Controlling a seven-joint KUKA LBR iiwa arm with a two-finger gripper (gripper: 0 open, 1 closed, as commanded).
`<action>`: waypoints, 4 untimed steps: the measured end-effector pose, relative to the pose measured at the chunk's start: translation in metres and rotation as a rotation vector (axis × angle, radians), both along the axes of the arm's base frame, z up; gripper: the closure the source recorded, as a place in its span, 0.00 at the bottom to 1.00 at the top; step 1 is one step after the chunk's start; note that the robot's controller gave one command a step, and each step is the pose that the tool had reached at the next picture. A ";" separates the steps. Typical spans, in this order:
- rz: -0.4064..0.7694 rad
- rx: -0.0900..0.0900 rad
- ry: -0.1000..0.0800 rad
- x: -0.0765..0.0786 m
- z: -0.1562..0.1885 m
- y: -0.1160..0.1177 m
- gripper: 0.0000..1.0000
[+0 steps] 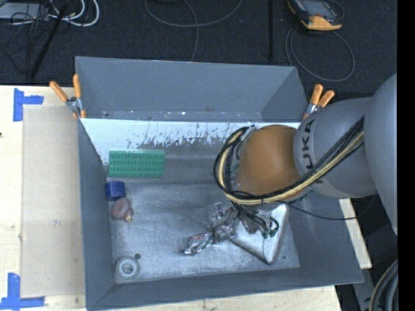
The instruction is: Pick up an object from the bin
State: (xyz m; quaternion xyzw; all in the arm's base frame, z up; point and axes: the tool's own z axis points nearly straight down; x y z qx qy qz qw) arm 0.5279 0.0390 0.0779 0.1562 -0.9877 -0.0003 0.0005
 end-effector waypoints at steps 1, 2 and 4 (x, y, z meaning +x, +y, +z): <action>0.001 0.000 0.000 0.000 0.000 0.000 1.00; 0.006 0.000 -0.011 0.038 0.160 -0.030 1.00; -0.009 0.001 0.011 -0.001 0.047 -0.051 1.00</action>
Offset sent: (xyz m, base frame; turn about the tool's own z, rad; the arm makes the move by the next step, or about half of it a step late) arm 0.0000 0.0000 0.0000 0.0000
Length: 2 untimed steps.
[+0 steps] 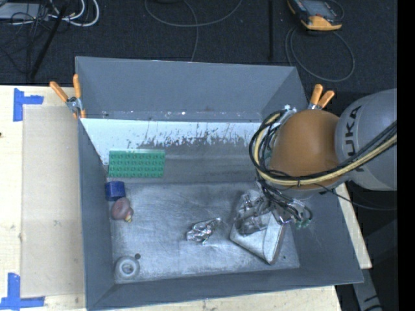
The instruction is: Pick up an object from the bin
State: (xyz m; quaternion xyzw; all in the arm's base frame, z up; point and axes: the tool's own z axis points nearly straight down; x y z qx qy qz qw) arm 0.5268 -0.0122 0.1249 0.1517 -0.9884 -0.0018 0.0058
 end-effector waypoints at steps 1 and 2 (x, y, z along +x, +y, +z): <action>-0.115 0.005 -0.025 0.007 -0.016 -0.010 1.00; -0.116 0.000 -0.013 0.003 -0.023 -0.013 0.00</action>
Offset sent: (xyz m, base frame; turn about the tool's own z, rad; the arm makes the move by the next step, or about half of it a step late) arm -0.0003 -0.0302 -0.0549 0.1895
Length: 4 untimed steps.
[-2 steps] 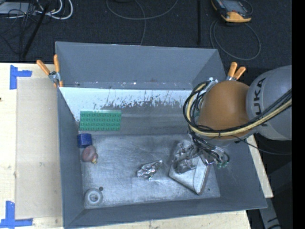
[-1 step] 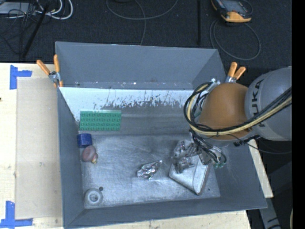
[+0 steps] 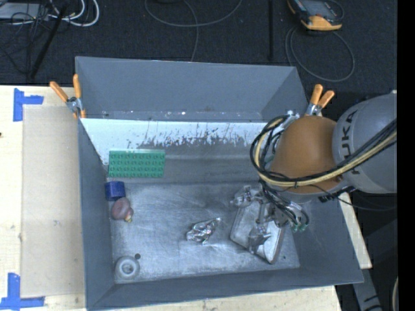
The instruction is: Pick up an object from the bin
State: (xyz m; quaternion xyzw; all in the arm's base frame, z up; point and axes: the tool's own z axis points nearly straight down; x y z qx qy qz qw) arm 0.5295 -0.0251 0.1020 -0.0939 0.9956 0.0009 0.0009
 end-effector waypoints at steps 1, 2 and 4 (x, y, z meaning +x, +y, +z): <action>0.100 0.000 0.005 -0.041 0.027 0.033 0.00; 0.303 -0.001 0.001 -0.001 -0.031 0.091 0.00; 0.477 -0.004 -0.009 0.035 0.148 0.068 1.00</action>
Offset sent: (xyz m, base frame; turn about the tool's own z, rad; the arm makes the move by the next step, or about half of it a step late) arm -0.0404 0.0311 0.0272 -0.1001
